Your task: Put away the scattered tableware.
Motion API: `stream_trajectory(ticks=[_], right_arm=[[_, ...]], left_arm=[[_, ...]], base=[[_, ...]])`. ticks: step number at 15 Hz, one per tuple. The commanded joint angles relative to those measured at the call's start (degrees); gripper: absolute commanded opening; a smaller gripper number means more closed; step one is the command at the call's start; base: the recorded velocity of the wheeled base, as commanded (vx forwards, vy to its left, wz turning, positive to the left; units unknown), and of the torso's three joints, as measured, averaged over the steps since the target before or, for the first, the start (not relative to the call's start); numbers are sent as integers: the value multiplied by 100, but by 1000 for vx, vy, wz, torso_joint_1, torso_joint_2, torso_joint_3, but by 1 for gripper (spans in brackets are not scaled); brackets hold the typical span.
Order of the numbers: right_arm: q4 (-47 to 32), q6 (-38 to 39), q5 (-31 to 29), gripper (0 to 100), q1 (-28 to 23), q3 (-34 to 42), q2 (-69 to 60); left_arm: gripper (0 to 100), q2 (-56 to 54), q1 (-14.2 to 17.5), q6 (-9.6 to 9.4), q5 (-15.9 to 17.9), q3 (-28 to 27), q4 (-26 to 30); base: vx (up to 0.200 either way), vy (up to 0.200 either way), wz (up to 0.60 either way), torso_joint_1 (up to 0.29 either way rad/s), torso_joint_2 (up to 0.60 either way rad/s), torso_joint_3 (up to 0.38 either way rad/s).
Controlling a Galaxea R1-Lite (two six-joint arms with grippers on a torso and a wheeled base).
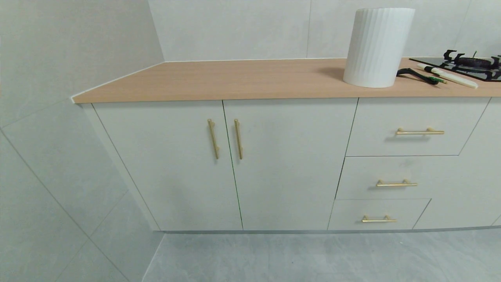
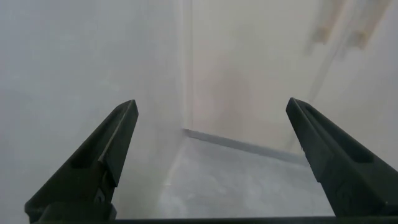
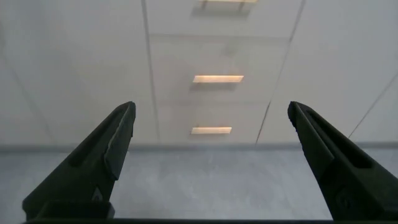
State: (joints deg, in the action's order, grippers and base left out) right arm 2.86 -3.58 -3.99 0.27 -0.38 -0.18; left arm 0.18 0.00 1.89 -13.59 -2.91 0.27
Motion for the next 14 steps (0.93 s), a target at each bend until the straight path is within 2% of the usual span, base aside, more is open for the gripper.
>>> stream_trajectory(ticks=[1,3,5,6,9,13,14], right_arm=[[21,33,65,100,0,38,18],[21,60,135,100,0,38,18],[-23,42,425,100,8,38,18],[-383,51,654,100,0,11,18],[-286,139,706,100,0,29,18],[-286,147,715,100,0,29,18],[-286,183,724,100,0,29,18]], left_arm=[[100,-18,9,-13,305,274,-185],[100,-18,9,-13,718,291,-176],[100,-18,9,-189,1131,291,-80],[100,-18,9,-250,1271,291,-27],[100,-18,9,-347,1315,291,-18],[100,-18,9,-224,1315,291,-18],[100,-18,9,-250,1315,291,-18]], base=[[0,0,0,0,0,0],[0,0,0,0,0,0],[0,0,0,0,0,0],[0,0,0,0,0,0],[0,0,0,0,0,0],[0,0,0,0,0,0],[0,0,0,0,0,0]])
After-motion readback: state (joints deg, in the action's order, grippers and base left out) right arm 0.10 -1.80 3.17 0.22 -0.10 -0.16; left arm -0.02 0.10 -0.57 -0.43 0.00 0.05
